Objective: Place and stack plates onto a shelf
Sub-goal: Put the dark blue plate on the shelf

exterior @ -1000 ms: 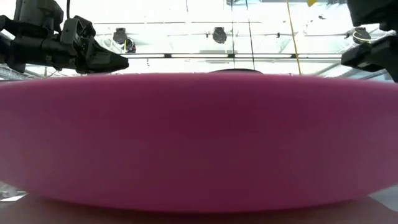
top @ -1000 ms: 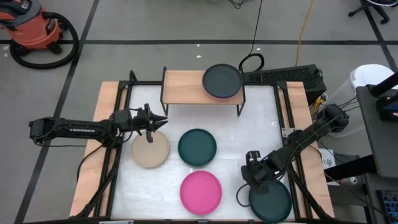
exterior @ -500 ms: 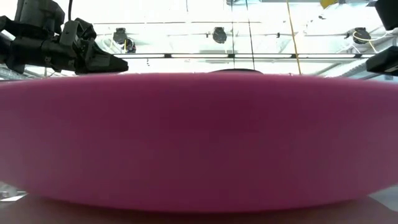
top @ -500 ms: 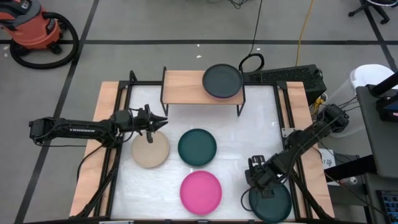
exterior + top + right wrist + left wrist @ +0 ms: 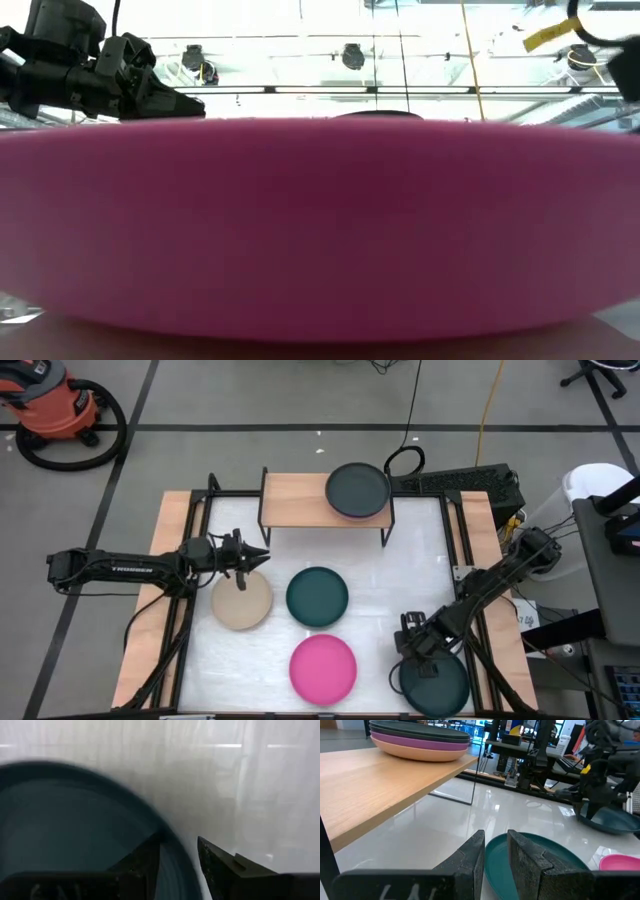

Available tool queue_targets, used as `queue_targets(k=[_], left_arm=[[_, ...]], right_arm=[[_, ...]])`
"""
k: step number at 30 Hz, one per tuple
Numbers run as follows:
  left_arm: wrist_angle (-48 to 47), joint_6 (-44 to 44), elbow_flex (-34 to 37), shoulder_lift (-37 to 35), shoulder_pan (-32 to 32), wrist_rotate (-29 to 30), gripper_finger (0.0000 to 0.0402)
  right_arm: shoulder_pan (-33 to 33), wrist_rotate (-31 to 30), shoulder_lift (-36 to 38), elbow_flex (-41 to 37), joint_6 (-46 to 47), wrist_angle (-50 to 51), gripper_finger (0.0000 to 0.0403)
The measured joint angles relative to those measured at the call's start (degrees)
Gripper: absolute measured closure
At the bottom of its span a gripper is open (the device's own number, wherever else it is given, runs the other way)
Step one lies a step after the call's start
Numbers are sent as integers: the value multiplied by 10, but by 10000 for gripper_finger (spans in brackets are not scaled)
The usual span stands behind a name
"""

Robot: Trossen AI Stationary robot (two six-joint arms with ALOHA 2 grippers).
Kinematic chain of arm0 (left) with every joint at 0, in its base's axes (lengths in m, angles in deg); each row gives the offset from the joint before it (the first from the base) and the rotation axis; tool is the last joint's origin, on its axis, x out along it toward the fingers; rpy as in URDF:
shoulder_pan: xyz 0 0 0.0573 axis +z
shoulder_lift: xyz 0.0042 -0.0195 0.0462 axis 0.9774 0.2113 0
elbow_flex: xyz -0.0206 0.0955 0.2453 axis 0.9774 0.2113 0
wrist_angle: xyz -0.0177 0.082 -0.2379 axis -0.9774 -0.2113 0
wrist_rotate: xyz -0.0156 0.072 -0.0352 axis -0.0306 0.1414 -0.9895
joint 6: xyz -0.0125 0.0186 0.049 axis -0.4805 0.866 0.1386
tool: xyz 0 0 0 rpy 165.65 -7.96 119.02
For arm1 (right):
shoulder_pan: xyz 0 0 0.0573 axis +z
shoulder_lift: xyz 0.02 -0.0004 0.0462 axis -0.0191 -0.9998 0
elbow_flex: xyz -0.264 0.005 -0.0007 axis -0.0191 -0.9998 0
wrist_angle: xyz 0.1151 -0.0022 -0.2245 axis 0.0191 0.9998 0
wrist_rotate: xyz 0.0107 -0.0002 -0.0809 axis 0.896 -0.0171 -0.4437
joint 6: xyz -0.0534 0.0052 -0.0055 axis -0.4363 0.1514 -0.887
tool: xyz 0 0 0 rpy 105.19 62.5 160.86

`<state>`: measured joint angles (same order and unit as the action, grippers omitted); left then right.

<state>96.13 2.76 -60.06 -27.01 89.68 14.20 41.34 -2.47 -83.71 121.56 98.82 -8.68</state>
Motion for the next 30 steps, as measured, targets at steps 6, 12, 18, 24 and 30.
queue_targets(k=[6,12,18,24,30], left_arm=[[0,0,0,0,0,0,316],[0,1,0,0,0,0,316],[0,1,0,0,0,0,316],[1,2,0,0,0,0,316],[1,2,0,0,0,0,316]], right_arm=[[0,19,1,-25,12,2,292],[-1,20,8,-25,8,14,349],[-2,19,38,-26,6,13,395],[-3,-42,75,-27,15,14,400],[-28,-132,122,-27,5,2,402]])
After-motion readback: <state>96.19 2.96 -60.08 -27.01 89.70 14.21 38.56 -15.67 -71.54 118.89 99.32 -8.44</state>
